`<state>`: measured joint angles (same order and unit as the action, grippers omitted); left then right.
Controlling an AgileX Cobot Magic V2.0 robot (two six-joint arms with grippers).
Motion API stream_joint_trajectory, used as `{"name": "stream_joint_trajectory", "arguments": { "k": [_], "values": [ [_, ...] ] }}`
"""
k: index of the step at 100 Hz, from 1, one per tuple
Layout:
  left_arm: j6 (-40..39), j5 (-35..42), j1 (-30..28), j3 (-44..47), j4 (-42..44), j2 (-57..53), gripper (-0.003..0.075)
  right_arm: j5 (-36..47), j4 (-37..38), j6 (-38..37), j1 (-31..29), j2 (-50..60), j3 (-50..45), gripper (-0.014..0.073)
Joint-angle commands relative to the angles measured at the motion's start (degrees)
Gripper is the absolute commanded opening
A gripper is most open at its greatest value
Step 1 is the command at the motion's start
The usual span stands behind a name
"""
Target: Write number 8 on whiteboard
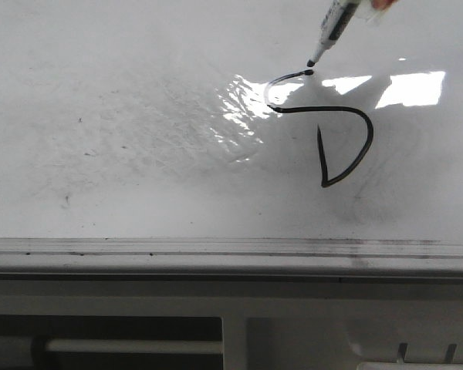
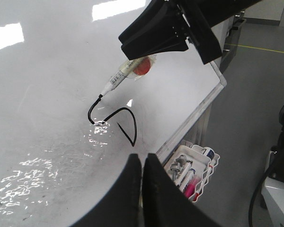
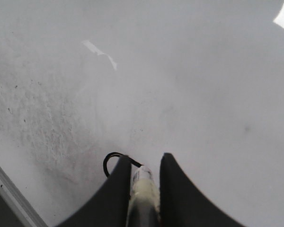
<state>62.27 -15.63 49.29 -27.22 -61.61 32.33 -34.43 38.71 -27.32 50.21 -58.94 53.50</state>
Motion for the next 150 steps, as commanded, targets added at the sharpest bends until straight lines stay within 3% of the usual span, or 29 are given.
{"name": "stream_joint_trajectory", "arguments": {
  "k": [1,59,99,133,143,150],
  "values": [
    [-0.76,0.54,-0.2,-1.52,-1.33,0.02,-0.002,2.28,2.39,-0.34,-0.26,0.55,1.99,-0.0042],
    [-0.76,-0.68,-0.2,-1.52,-1.33,0.02,-0.002,1.44,3.8,-0.67,-0.63,-0.32,1.88,-0.0042],
    [-0.76,-2.29,-0.2,-1.52,-1.33,0.02,-0.002,-0.3,-9.54,-0.67,-1.14,-1.35,-2.72,-0.0045],
    [-0.76,-3.25,-0.2,-1.52,-1.33,0.02,-0.0018,0.86,-9.59,-0.67,4.18,3.4,1.89,-0.0045],
    [0.0,-3.26,-0.2,-1.52,-1.33,0.29,0.0064,0.78,-9.59,0.12,6.09,5.67,4.22,-0.0045],
    [0.0,-3.26,-0.2,-1.91,-1.14,1.61,0.021,-0.11,-10.7,2.51,7.9,6.42,4.94,-0.0046]
  ]
}}
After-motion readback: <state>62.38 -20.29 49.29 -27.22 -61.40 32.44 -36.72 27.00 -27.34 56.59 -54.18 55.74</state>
